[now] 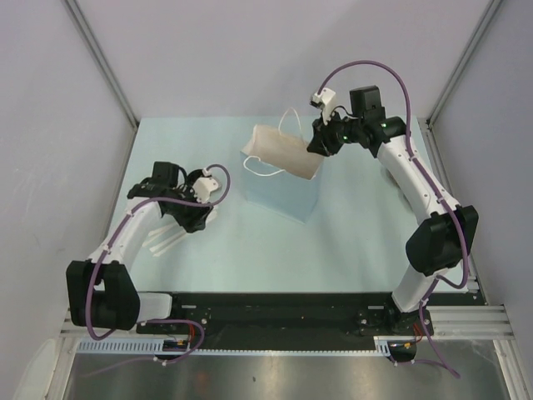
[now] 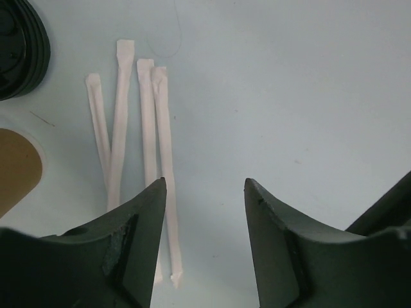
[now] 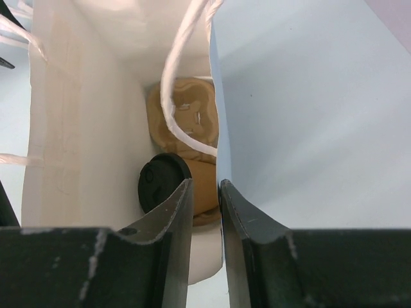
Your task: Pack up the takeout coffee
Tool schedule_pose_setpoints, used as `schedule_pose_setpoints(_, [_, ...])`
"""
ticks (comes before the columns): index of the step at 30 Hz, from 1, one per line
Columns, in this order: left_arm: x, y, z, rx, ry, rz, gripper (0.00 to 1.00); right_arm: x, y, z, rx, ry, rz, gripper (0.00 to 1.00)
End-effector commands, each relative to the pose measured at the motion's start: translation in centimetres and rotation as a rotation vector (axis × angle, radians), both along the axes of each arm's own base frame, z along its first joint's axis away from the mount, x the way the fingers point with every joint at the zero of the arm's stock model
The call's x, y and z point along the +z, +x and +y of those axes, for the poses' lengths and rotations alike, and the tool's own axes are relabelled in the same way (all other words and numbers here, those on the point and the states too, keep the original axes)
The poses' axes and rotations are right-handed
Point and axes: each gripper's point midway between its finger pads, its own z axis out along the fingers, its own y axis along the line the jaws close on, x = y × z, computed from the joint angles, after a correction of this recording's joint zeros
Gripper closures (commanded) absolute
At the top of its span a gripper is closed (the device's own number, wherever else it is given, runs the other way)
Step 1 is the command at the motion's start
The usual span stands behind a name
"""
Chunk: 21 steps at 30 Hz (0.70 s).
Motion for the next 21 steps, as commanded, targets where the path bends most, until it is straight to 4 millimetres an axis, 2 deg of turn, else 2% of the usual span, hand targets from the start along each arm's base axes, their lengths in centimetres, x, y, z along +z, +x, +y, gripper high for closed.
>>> schedule_pose_setpoints(1, [-1.0, 1.8, 2.3, -0.042, 0.131, -0.072, 0.46, 2.6, 0.8, 0.2, 0.000, 0.019, -0.068, 0.70])
schedule_pose_setpoints(9, [-3.4, 4.5, 4.6, -0.042, 0.272, -0.085, 0.51, 4.2, 0.9, 0.5, -0.008, 0.031, -0.092, 0.61])
schedule_pose_setpoints(14, [-3.8, 6.4, 4.3, -0.053, 0.265, -0.091, 0.53, 5.5, 0.7, 0.6, -0.021, 0.034, -0.107, 0.58])
schedule_pose_setpoints(17, [-4.8, 7.3, 4.3, -0.053, 0.269, -0.061, 0.55, 6.1, 0.6, 0.6, -0.030, 0.024, -0.120, 0.52])
schedule_pose_setpoints(21, [-5.6, 8.2, 3.9, -0.066, 0.274, -0.052, 0.55, 7.3, 0.3, 0.4, -0.054, 0.025, -0.135, 0.50])
